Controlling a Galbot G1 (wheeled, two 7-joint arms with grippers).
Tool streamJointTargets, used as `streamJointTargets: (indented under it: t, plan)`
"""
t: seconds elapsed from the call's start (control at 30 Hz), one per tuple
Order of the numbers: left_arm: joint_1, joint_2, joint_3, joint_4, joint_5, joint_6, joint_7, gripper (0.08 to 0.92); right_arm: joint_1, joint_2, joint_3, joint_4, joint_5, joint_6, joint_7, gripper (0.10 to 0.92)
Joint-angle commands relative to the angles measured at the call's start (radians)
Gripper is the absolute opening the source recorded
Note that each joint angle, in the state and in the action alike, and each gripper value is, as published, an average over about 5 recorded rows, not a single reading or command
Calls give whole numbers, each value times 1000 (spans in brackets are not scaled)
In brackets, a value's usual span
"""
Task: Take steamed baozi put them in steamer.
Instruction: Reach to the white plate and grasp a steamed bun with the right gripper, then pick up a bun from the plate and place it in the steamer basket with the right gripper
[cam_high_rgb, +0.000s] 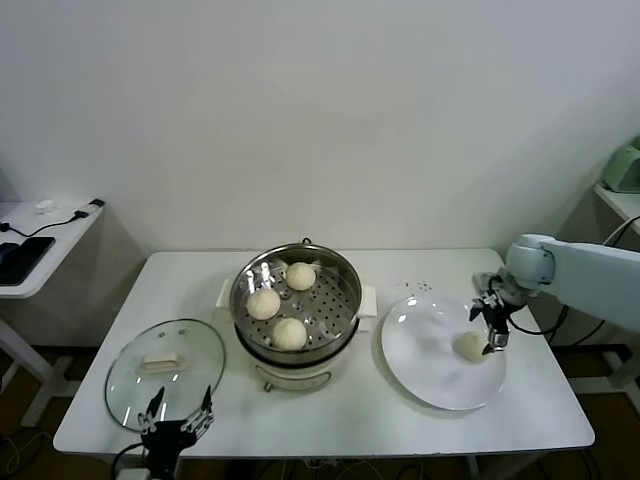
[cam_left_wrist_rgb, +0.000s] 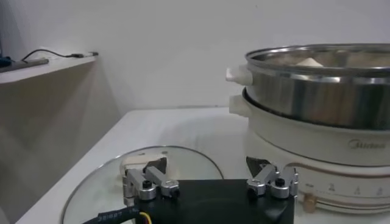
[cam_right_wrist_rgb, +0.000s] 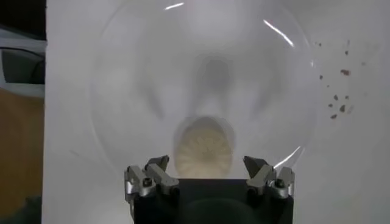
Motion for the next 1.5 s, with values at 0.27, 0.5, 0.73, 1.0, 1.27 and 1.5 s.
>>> streamJointTargets:
  t: [0.27, 0.5, 0.73, 1.0, 1.27, 1.5]
  plan:
    - [-1, 1, 2, -1, 1, 0, 0, 823, -94, -2, 58, -25, -59, -36, 24, 823]
    - [-5, 2, 1, 5, 0, 0, -1, 823, -114, 4, 93, -41, -66, -40, 34, 806]
    - [-6, 3, 1, 4, 1, 1, -3, 823, -110, -1, 96, -33, -68, -37, 25, 654]
    - [-3, -1, 3, -5, 6, 2, -3, 823, -58, -17, 81, 8, -54, -36, 14, 579]
    - [9, -3, 10, -26, 17, 2, -3, 823, 265, -28, -109, 154, 97, -34, -1, 577]
    - [14, -3, 24, -42, 30, 7, -3, 823, 658, 103, -273, 323, 389, -36, -7, 577]
